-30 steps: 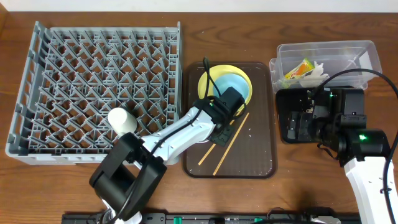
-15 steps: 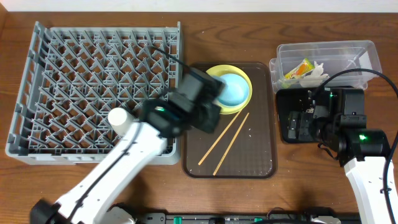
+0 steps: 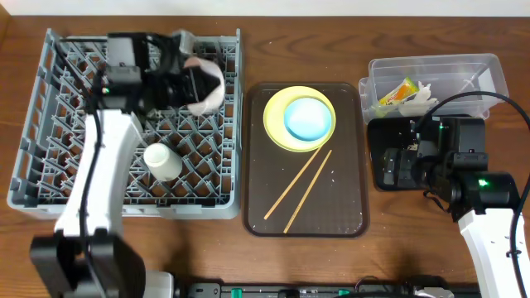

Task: Sort waste into correct bins and load items into the dishwasher rack
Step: 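Place the pink-white bowl upright in the back of the dish rack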

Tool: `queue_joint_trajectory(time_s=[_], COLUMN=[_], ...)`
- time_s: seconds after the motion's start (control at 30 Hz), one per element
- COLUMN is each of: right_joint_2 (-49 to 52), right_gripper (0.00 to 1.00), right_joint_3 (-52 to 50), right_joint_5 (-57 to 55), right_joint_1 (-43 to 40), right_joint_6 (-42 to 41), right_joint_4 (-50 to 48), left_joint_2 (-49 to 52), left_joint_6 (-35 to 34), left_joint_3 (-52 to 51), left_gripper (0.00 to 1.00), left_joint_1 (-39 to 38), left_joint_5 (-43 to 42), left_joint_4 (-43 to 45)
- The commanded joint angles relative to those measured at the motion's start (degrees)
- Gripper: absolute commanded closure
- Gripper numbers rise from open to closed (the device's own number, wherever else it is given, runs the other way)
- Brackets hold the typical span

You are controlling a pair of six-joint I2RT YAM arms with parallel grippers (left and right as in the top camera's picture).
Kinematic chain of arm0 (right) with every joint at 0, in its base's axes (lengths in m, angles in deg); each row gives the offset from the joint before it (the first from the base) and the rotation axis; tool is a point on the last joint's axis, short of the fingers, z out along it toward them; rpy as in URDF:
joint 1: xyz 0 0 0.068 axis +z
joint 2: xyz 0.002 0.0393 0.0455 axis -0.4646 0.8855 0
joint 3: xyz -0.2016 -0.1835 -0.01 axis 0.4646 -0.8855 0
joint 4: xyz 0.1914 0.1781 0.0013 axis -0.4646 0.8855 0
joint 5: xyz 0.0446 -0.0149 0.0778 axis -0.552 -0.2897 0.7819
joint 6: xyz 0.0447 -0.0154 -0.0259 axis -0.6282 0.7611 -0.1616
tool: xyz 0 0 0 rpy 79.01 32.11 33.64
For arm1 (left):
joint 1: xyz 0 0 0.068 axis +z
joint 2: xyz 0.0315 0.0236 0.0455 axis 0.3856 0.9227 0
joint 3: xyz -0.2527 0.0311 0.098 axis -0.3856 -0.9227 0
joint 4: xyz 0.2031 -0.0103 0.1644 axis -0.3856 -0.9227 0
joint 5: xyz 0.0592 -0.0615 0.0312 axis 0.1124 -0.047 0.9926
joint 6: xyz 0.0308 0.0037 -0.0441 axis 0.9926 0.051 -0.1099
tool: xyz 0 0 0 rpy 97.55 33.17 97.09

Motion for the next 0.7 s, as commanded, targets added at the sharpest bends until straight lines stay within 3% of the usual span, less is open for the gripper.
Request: queue_joint_trajectory(time_s=[0.0,0.13,0.37,0.5,0.67], right_joint_2=[-0.1,-0.1,-0.1,-0.1,-0.1], right_gripper=[0.16,0.15,0.15,0.15,0.15], right_joint_3=[0.2,0.2,0.2,0.2,0.2], right_joint_5=[-0.3,-0.3,-0.3,-0.3,-0.3], right_joint_1=[-0.5,-0.5,-0.5,-0.5,-0.5], right_joint_6=[-0.7,-0.7,-0.7,-0.7,-0.7], right_joint_4=[0.0,0.0,0.0,0.0,0.0], left_joint_2=[5.5,10.2,15.4,17.8,21.4], left_joint_6=[-6.3,-16.2,-33.5,-36.2,-36.2], left_joint_3=[2.0,2.0,2.0,2.0,2.0], left_gripper=[0.94,0.94,0.94,0.94,0.94], left_joint_1=[4.4,6.1,6.2,6.2,6.2], left_joint_5=[-18.1,-28.2,-32.1,-32.0,-32.1], left_joint_4=[6.4,21.4,48.4,53.9,54.2])
